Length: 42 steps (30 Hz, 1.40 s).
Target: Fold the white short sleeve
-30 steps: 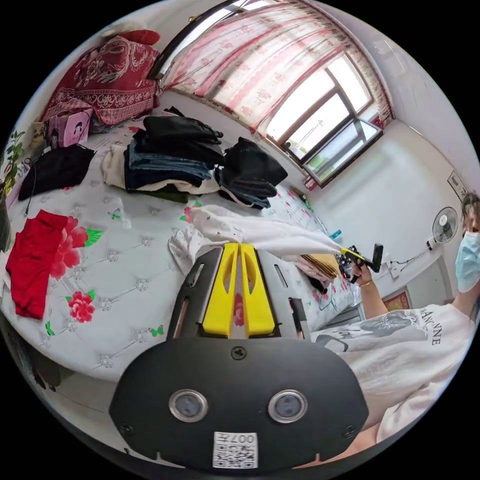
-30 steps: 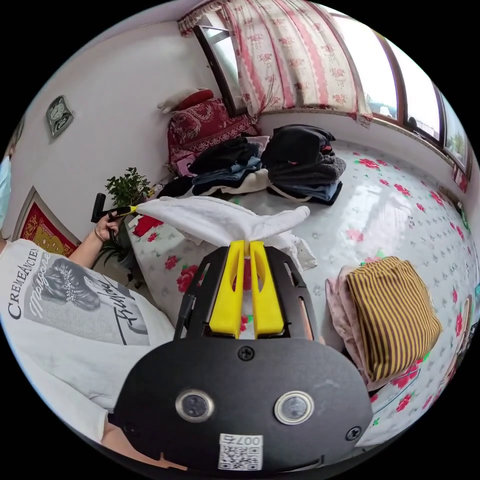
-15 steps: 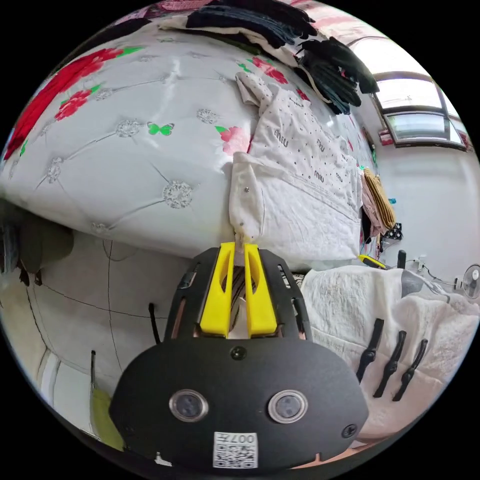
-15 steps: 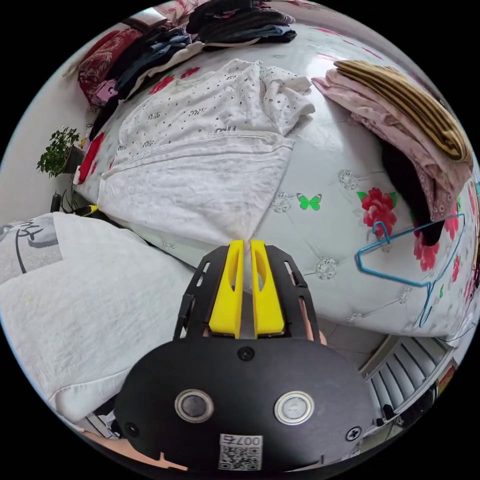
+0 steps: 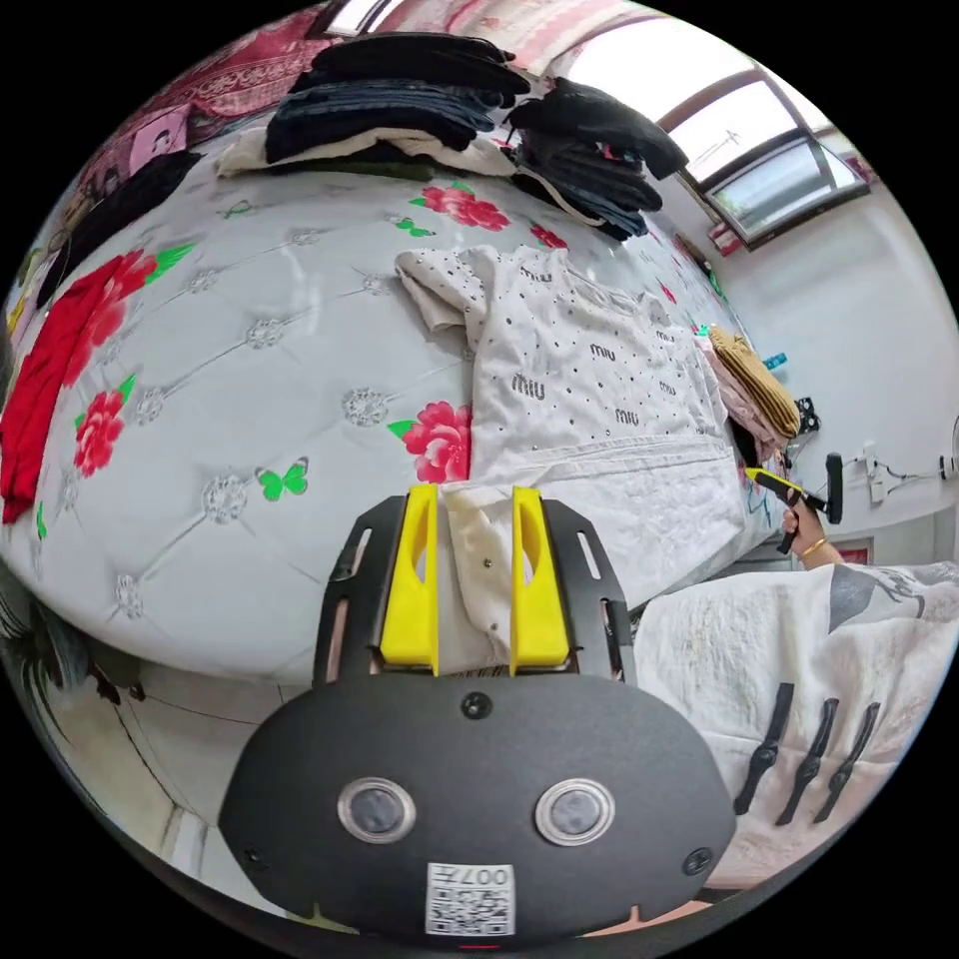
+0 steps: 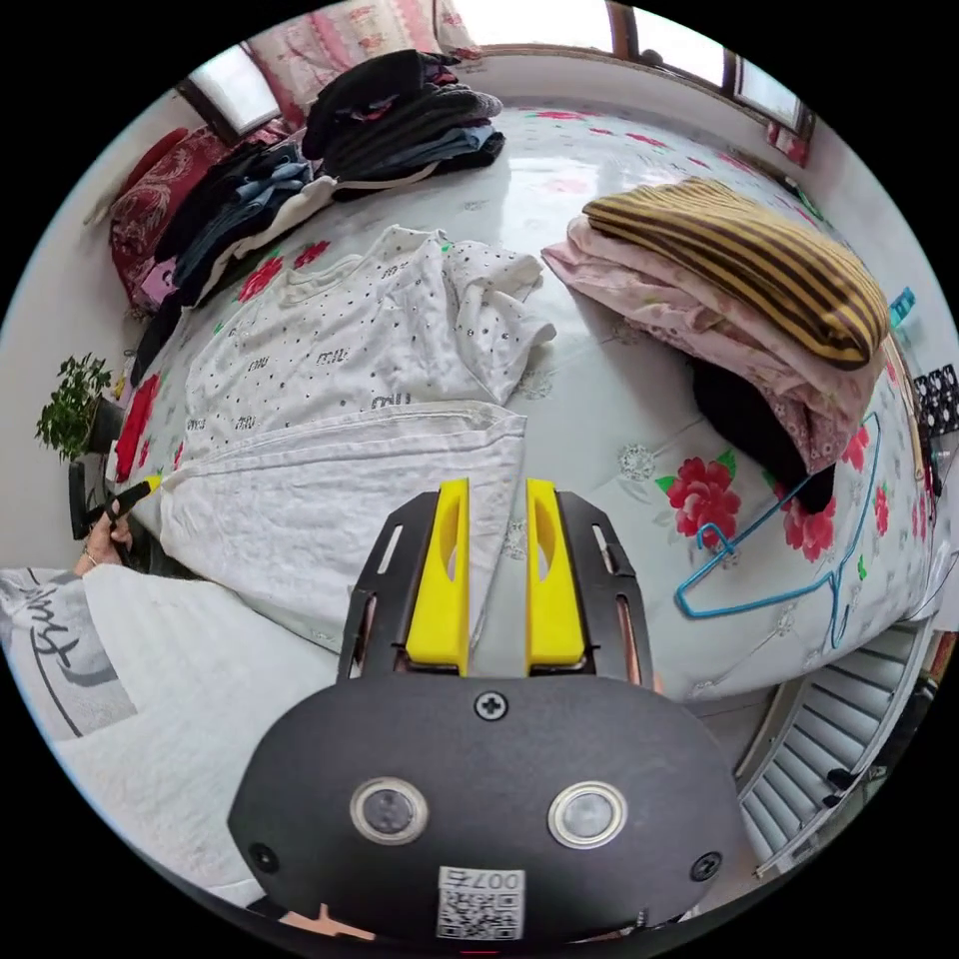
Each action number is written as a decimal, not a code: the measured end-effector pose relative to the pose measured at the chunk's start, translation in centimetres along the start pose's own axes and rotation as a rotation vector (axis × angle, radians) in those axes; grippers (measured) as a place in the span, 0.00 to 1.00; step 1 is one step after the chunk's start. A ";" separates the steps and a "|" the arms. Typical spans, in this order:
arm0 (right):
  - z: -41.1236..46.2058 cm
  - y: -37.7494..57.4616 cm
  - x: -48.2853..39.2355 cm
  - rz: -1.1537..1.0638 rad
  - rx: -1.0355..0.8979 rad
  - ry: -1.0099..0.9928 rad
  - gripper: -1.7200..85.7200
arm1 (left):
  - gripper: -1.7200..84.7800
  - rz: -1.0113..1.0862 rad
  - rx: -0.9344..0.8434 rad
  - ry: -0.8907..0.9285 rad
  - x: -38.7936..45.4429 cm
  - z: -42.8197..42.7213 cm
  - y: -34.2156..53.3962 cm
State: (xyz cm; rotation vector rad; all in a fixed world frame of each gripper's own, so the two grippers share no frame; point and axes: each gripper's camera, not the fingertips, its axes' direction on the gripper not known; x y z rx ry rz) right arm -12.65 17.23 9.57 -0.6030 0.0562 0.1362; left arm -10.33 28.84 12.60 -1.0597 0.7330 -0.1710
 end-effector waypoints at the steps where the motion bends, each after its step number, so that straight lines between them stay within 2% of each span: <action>1: 1.2 -0.4 0.5 0.045 -0.013 -0.021 0.04 | 0.09 0.030 -0.044 -0.019 0.2 1.2 -0.7; 5: 4.6 -1.3 0.6 0.088 -0.116 -0.026 0.03 | 0.03 0.077 -0.067 -0.059 0.5 1.8 -1.7; 12: 0.6 0.3 -0.1 0.077 0.019 -0.013 0.02 | 0.04 0.060 0.084 0.073 -2.8 -2.2 -1.8; 15: 1.8 0.9 0.4 0.156 -0.046 0.063 0.03 | 0.09 -0.148 0.068 0.151 -8.4 -0.7 -2.8; 19: 0.0 2.1 -0.6 0.218 0.063 0.018 0.04 | 0.11 -0.326 0.148 0.304 -14.4 0.0 -5.0; 23: -0.9 2.4 -3.6 0.197 0.129 -0.060 0.03 | 0.10 -0.349 0.145 0.230 -16.1 1.2 -8.7; 29: -0.2 1.3 -8.2 0.085 0.128 -0.082 0.03 | 0.02 -0.366 0.145 0.260 -17.6 2.5 -12.4; 32: -0.4 1.0 -9.1 0.059 0.131 -0.082 0.02 | 0.01 -0.333 0.237 0.283 -18.7 -1.5 -12.5; 36: -0.9 1.3 -9.2 0.052 0.153 -0.085 0.02 | 0.01 -0.252 0.377 0.176 -21.1 -10.6 -11.9; 40: 0.3 1.0 -9.4 0.042 0.143 -0.109 0.02 | 0.02 -0.176 0.282 0.074 -22.4 -11.8 -12.7; 42: 1.1 0.6 -9.6 0.036 0.126 -0.130 0.02 | 0.07 -0.253 0.210 0.032 -23.9 -10.1 -12.0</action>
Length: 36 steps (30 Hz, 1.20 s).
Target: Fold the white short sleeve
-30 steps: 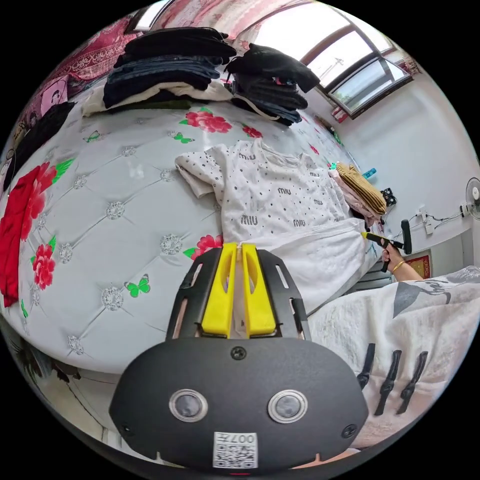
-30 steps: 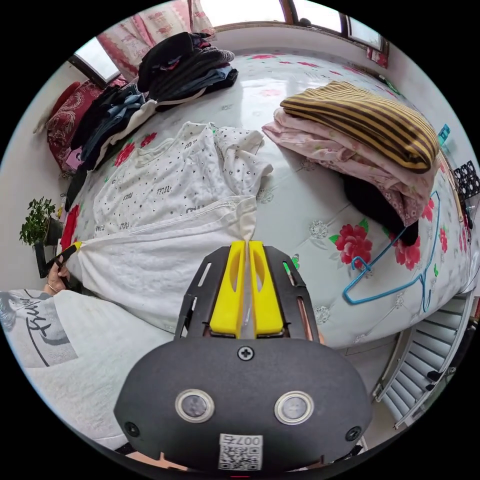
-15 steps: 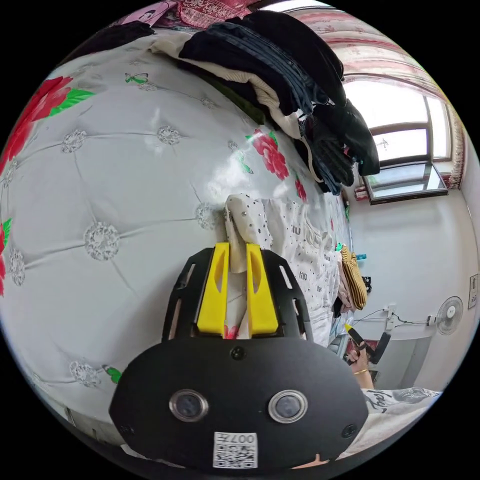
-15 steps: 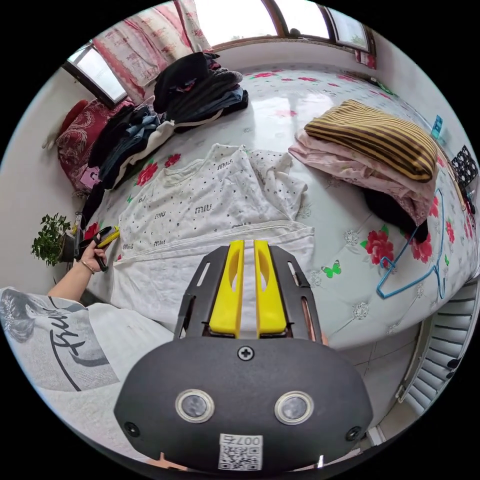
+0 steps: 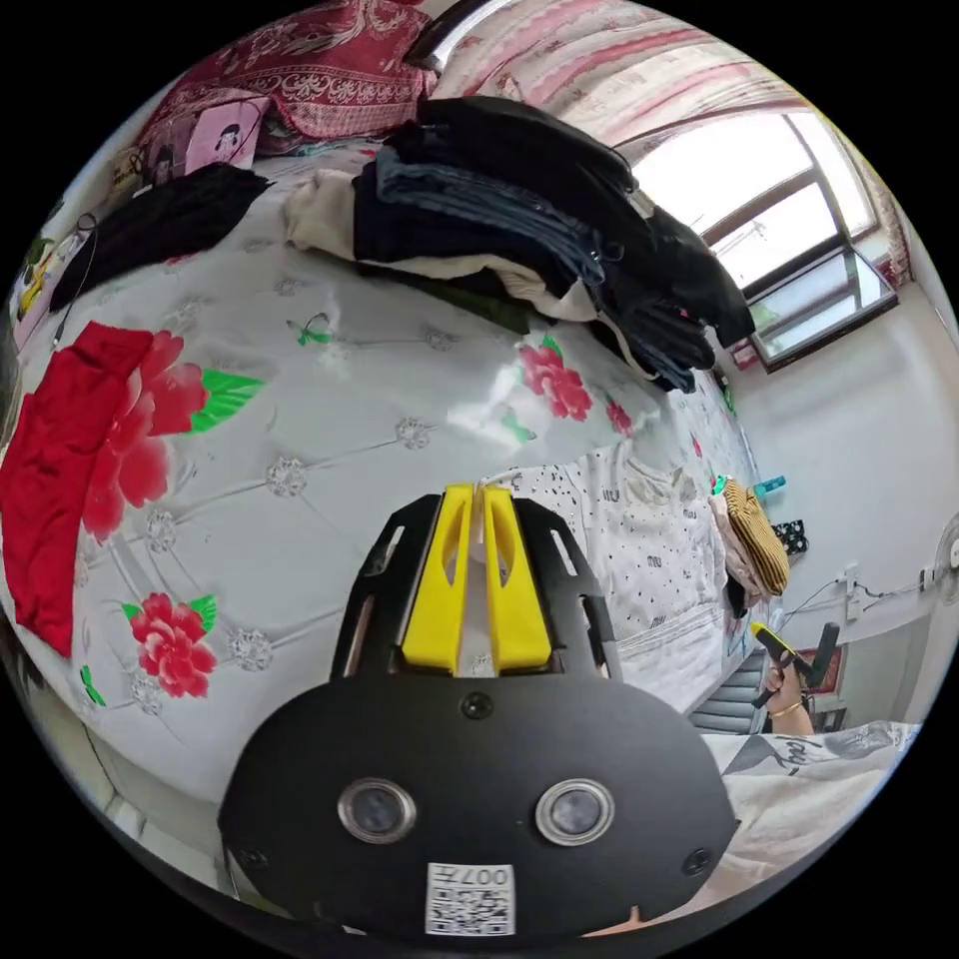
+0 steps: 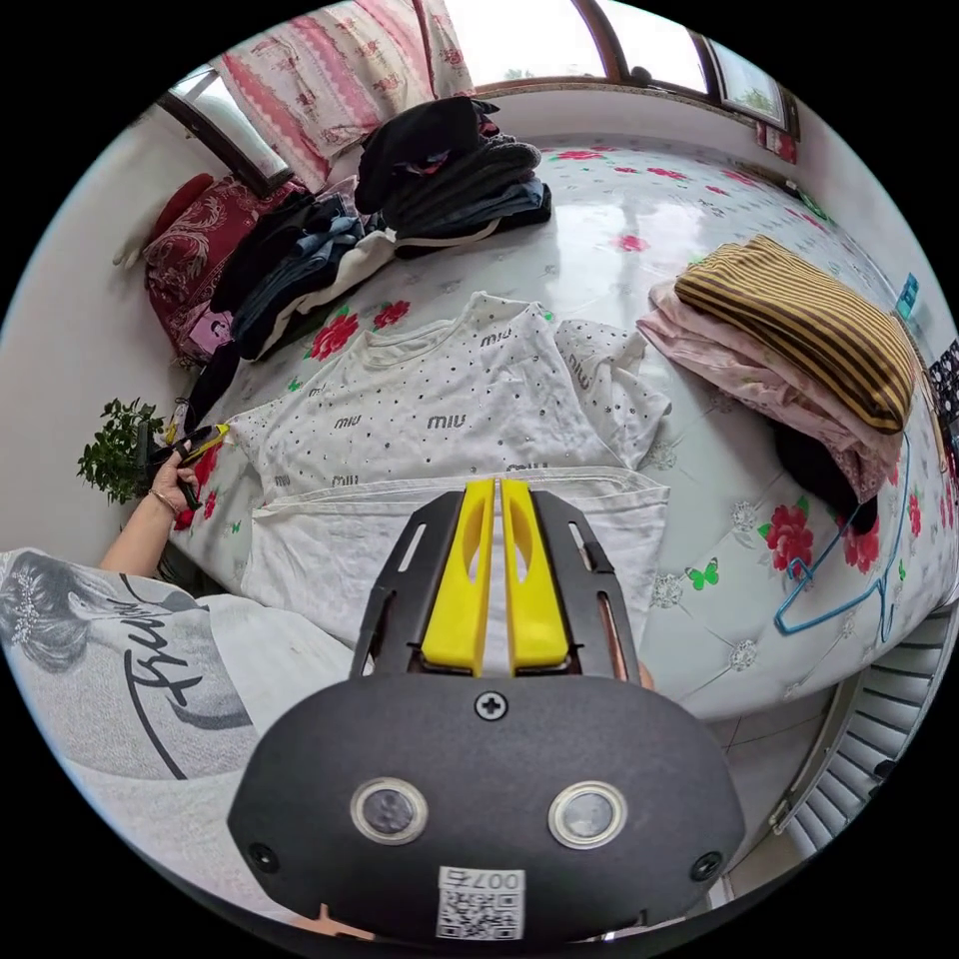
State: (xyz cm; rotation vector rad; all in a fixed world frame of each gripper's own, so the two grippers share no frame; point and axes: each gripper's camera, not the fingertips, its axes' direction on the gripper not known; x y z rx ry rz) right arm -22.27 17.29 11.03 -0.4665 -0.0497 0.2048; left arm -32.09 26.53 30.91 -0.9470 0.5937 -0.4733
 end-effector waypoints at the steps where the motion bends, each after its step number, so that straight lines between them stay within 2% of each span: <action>1: 0.5 -0.2 -0.2 -0.003 -0.007 -0.013 0.02 | 0.09 -0.048 0.030 -0.005 -1.1 -0.2 1.0; 5: 1.4 -0.4 -1.0 -0.041 -0.016 -0.040 0.02 | 0.10 -0.197 0.140 0.057 -4.7 -1.2 5.5; 7: 1.9 -0.4 -1.1 -0.054 -0.030 -0.043 0.02 | 0.11 -0.241 0.074 0.096 -6.2 0.2 7.3; 10: 2.9 -0.5 -0.7 -0.053 -0.050 -0.058 0.02 | 0.11 -0.224 0.038 0.096 -6.1 1.4 7.7; 13: 3.8 -0.9 -0.6 -0.052 -0.061 -0.095 0.02 | 0.09 -0.214 0.077 0.098 -5.3 2.2 5.8; 16: 4.4 -1.4 -1.1 -0.082 -0.066 -0.101 0.02 | 0.04 -0.209 0.045 0.186 -4.1 3.7 3.6; 18: 4.5 -1.7 -1.5 -0.100 -0.065 -0.100 0.02 | 0.03 -0.065 0.063 0.311 1.3 3.7 1.8; 21: 4.5 -1.7 -1.7 -0.115 -0.052 -0.092 0.02 | 0.06 0.256 0.022 0.499 11.8 2.8 2.2; 23: 4.8 -1.5 -1.4 -0.110 -0.055 -0.095 0.02 | 0.09 0.402 -0.010 0.537 16.5 2.2 4.3; 26: 5.7 -1.1 -0.7 -0.088 -0.066 -0.108 0.02 | 0.09 0.467 0.018 0.390 17.9 1.2 8.0; 30: 6.8 -0.7 -0.1 -0.081 -0.085 -0.127 0.02 | 0.09 0.263 0.053 0.122 10.2 0.0 9.2; 34: 8.1 -0.9 0.0 -0.100 -0.101 -0.140 0.02 | 0.10 0.123 0.027 0.120 3.2 0.3 6.9; 36: 8.5 -1.2 0.0 -0.112 -0.103 -0.147 0.02 | 0.11 0.122 -0.053 0.176 1.5 2.5 5.0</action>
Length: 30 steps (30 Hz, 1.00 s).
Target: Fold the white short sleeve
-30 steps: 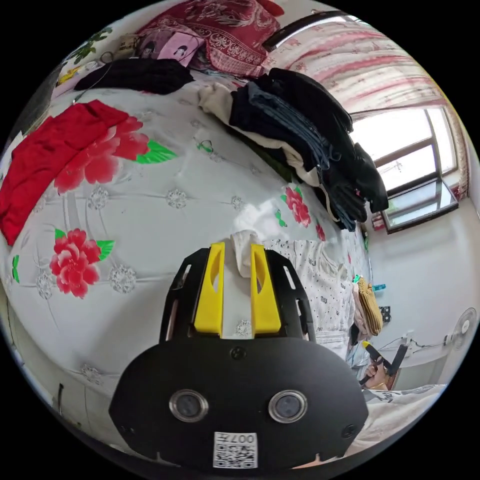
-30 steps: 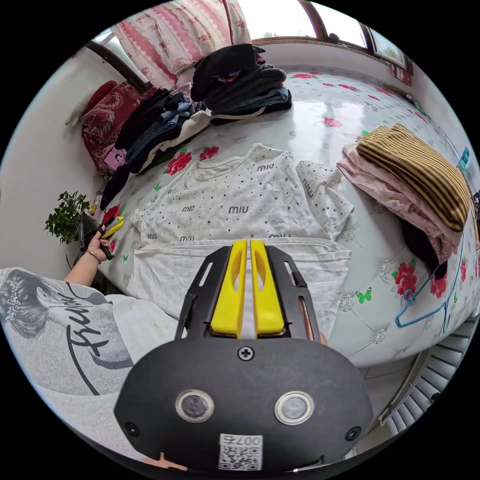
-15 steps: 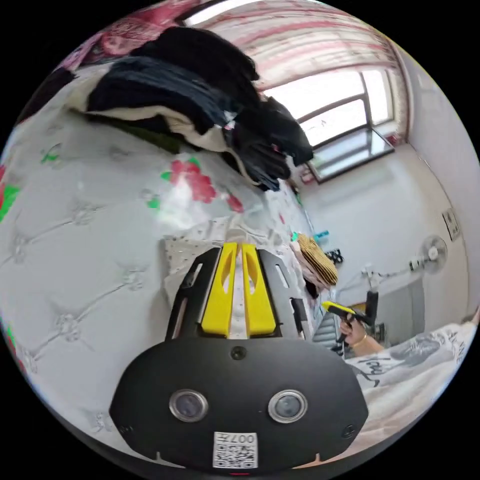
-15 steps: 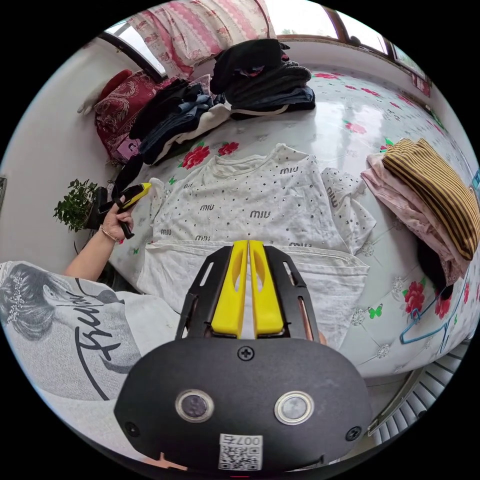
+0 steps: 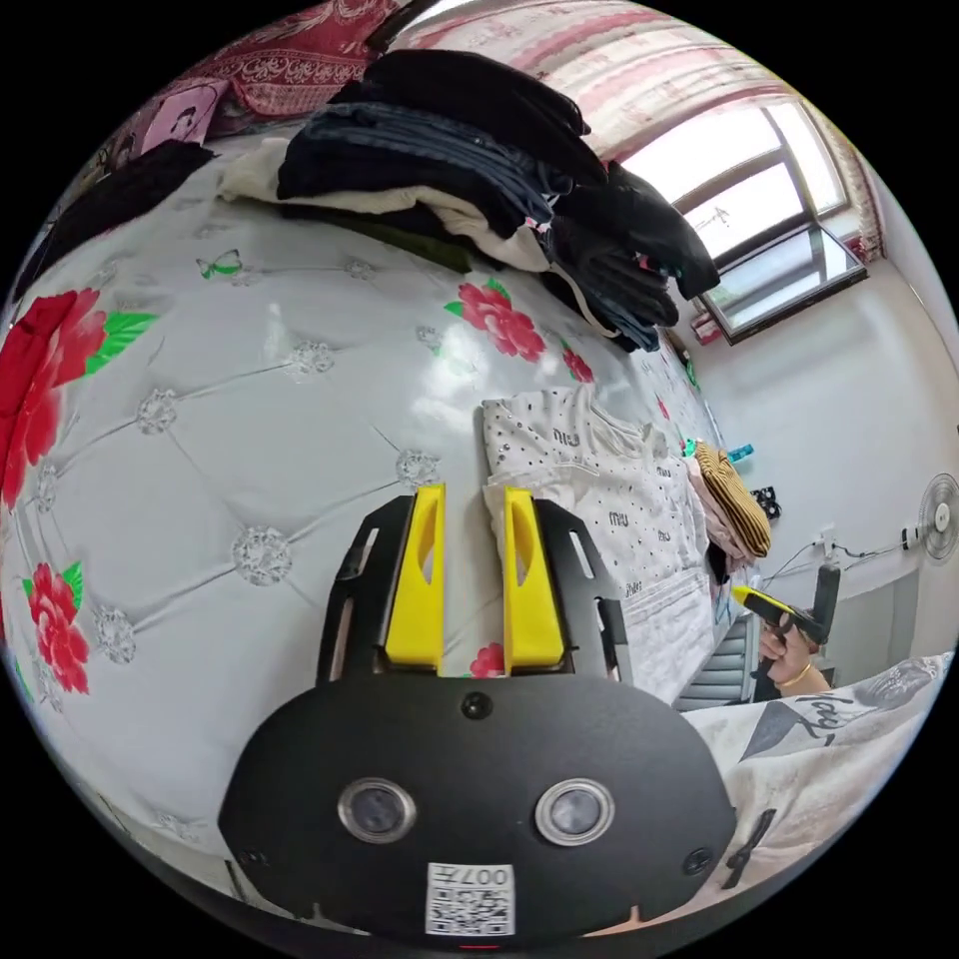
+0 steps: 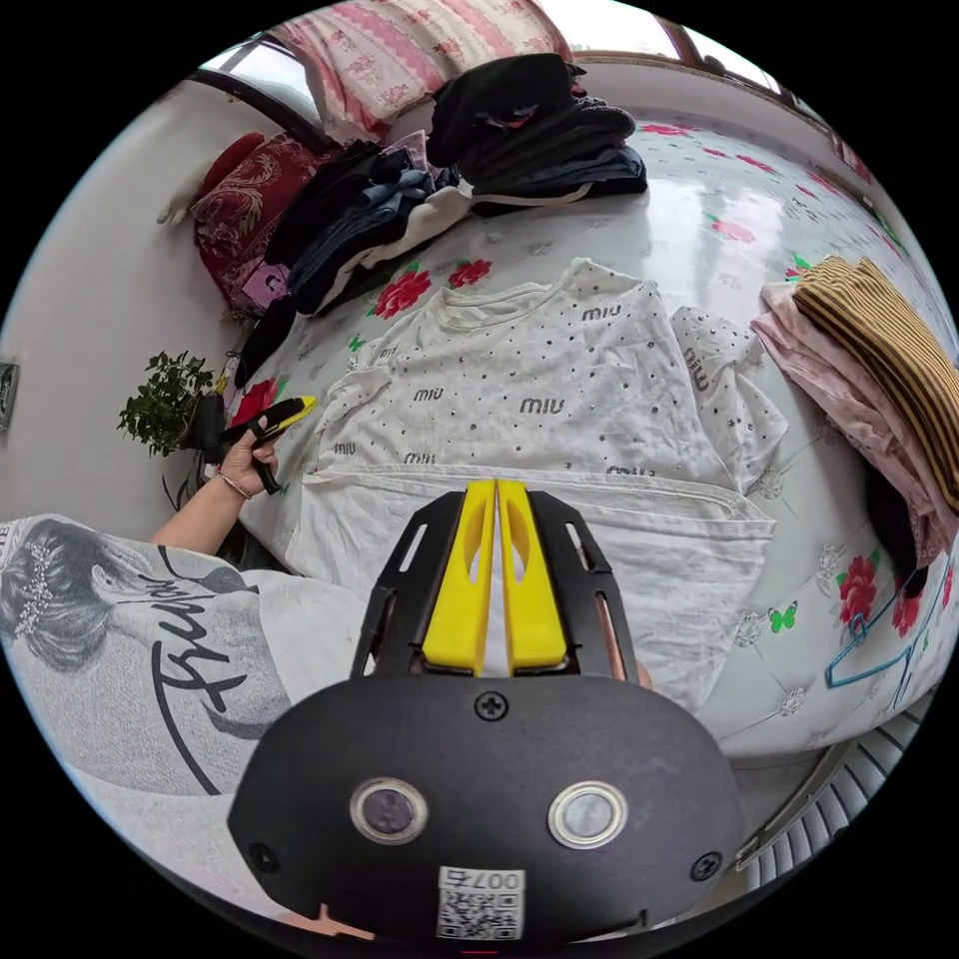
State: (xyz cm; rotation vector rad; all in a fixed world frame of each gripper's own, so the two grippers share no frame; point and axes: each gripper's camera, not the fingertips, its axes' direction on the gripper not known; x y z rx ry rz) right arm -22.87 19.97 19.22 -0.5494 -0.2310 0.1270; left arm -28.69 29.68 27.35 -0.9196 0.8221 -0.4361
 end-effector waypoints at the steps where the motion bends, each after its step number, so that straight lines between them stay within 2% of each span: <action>1: 0.2 -0.3 0.0 -0.009 0.000 -0.003 0.02 | 0.11 0.020 -0.045 0.037 -0.1 1.3 -0.8; 5: 0.2 -1.0 -0.3 -0.043 0.005 0.009 0.02 | 0.07 0.041 -0.090 0.019 0.9 3.1 -1.6; 8: -0.1 -0.9 0.1 -0.050 0.016 0.024 0.02 | 0.04 -0.064 0.045 0.006 0.1 -0.3 -0.1; 12: 0.2 -0.4 1.3 -0.026 0.016 0.013 0.02 | 0.02 -0.370 0.261 -0.074 -3.2 -6.8 6.5; 15: 1.3 -0.2 2.4 0.004 -0.004 -0.021 0.02 | 0.01 -0.533 0.334 -0.096 -5.7 -9.1 11.3; 18: 2.4 -0.5 2.7 0.009 -0.013 -0.069 0.02 | 0.02 -0.534 0.297 -0.068 -7.1 -9.1 12.5; 25: 2.8 -1.2 2.1 -0.075 -0.015 -0.073 0.02 | 0.12 -0.317 0.267 -0.011 -6.1 -5.9 11.2; 28: 2.7 -1.0 2.8 -0.061 -0.010 -0.083 0.02 | 0.14 -0.283 0.251 0.082 -5.8 -5.1 10.2; 30: 2.3 -0.7 3.4 -0.047 0.003 -0.093 0.02 | 0.11 -0.268 0.264 0.089 -5.7 -5.2 10.4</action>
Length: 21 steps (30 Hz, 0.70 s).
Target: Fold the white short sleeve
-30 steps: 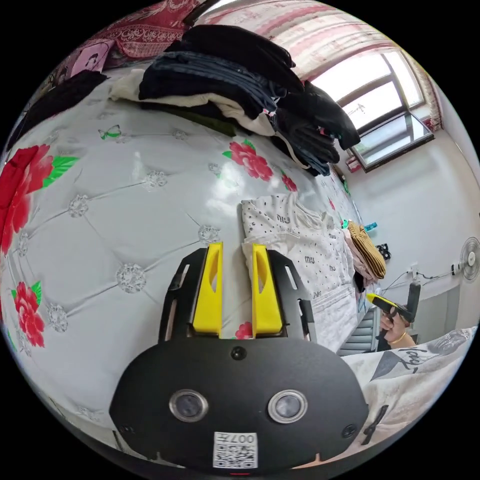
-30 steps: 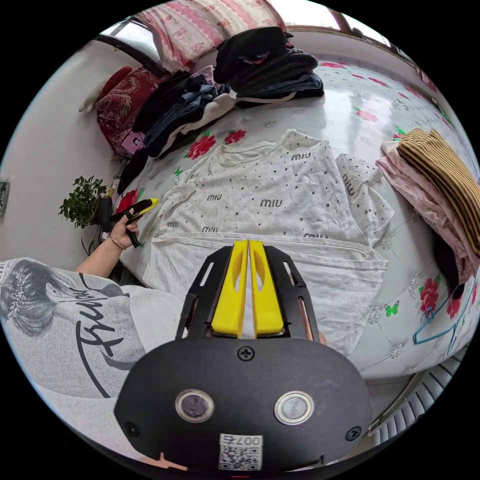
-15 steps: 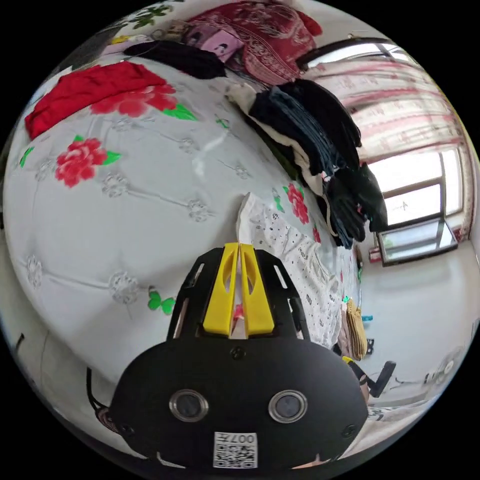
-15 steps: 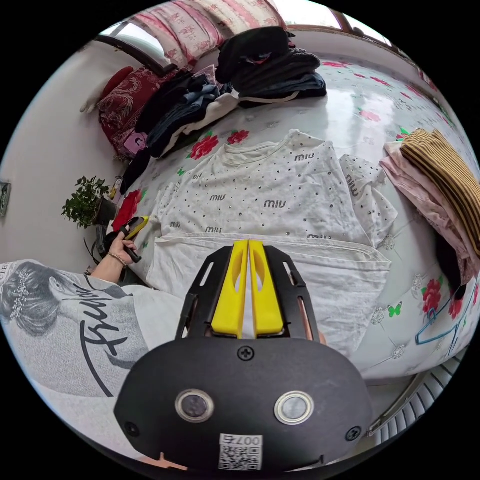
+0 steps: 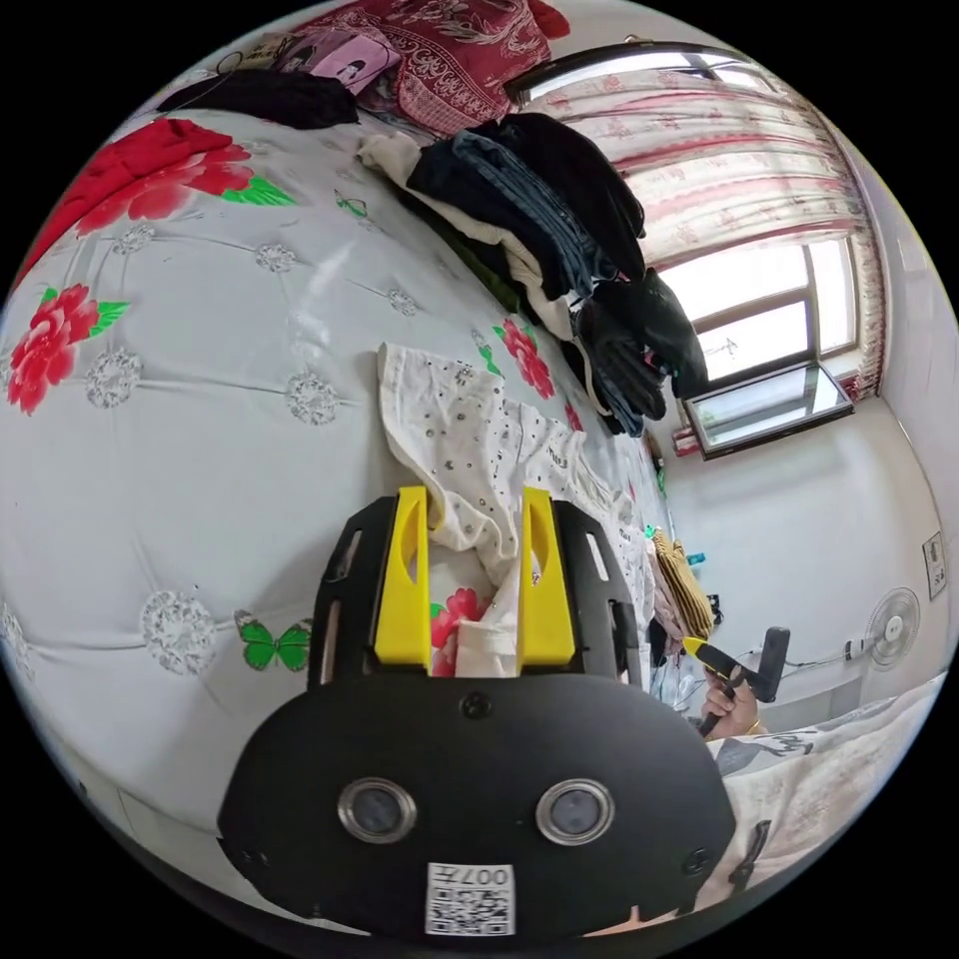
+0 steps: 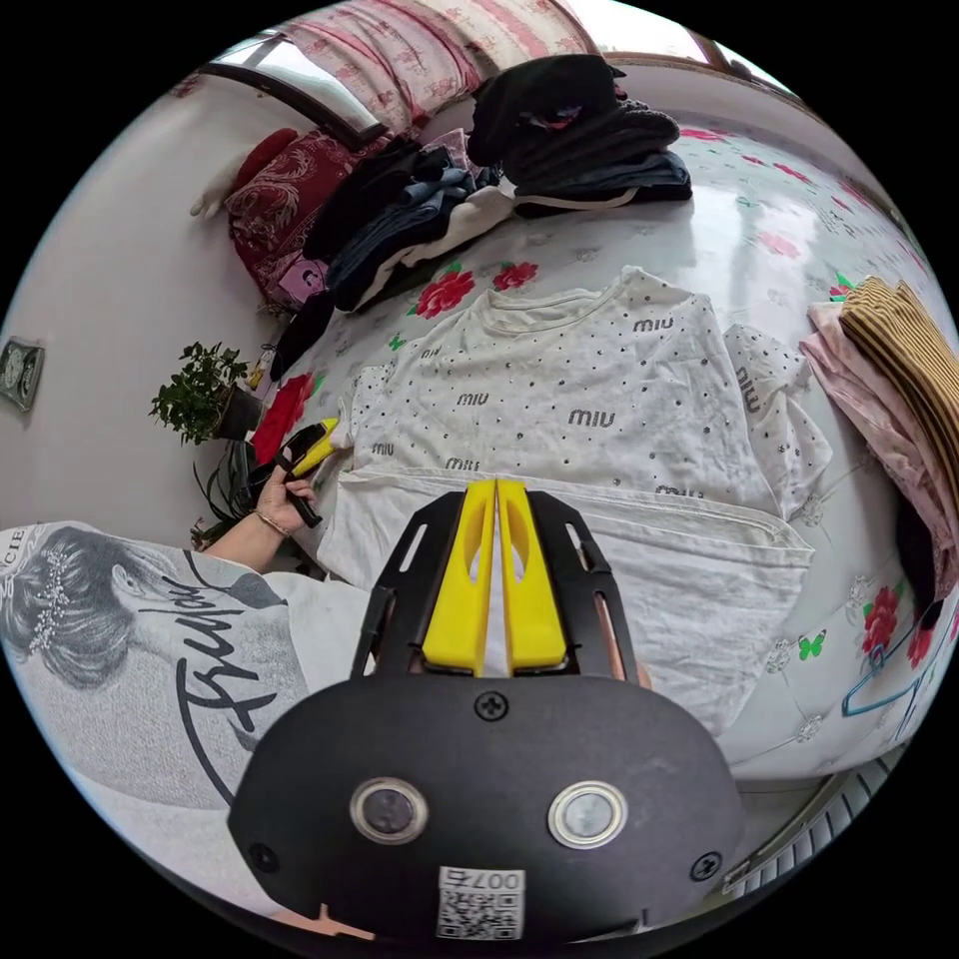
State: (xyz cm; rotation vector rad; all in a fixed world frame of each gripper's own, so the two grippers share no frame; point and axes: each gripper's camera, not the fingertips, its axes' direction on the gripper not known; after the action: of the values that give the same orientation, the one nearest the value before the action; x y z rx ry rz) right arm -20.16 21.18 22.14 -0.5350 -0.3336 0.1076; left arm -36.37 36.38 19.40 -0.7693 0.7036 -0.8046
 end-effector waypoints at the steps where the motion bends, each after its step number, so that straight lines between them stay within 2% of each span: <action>1: -0.2 0.3 0.3 0.007 0.010 -0.002 0.02 | 0.08 0.002 -0.033 -0.036 -0.1 0.5 0.2; 4: -0.4 0.9 1.2 0.023 0.016 -0.002 0.02 | 0.02 -0.004 -0.135 -0.091 -0.5 2.0 0.3; 9: -1.0 1.5 2.2 0.039 0.030 0.007 0.02 | 0.01 -0.078 0.092 -0.061 2.0 -1.5 -0.5; 14: -1.0 2.1 3.6 0.066 0.037 0.005 0.02 | 0.01 0.018 0.068 -0.169 6.3 1.5 1.0; 16: -0.8 2.2 4.0 0.073 0.032 -0.006 0.02 | 0.01 0.168 0.041 -0.178 10.1 3.4 1.5; 17: -0.8 2.2 4.2 0.073 0.028 -0.005 0.02 | 0.02 0.325 0.004 -0.185 13.9 5.1 2.2; 19: -0.6 2.2 4.4 0.068 0.025 -0.004 0.02 | 0.06 0.692 -0.169 -0.165 22.2 10.6 5.6; 21: -0.4 2.0 4.7 0.069 0.022 -0.008 0.02 | 0.11 0.838 -0.344 -0.118 25.6 15.4 9.2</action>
State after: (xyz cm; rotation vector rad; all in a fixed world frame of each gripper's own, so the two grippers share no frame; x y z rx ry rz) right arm -15.65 23.55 22.07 -0.5240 -0.3217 0.1799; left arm -8.04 24.48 13.67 -0.7262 0.9686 0.1261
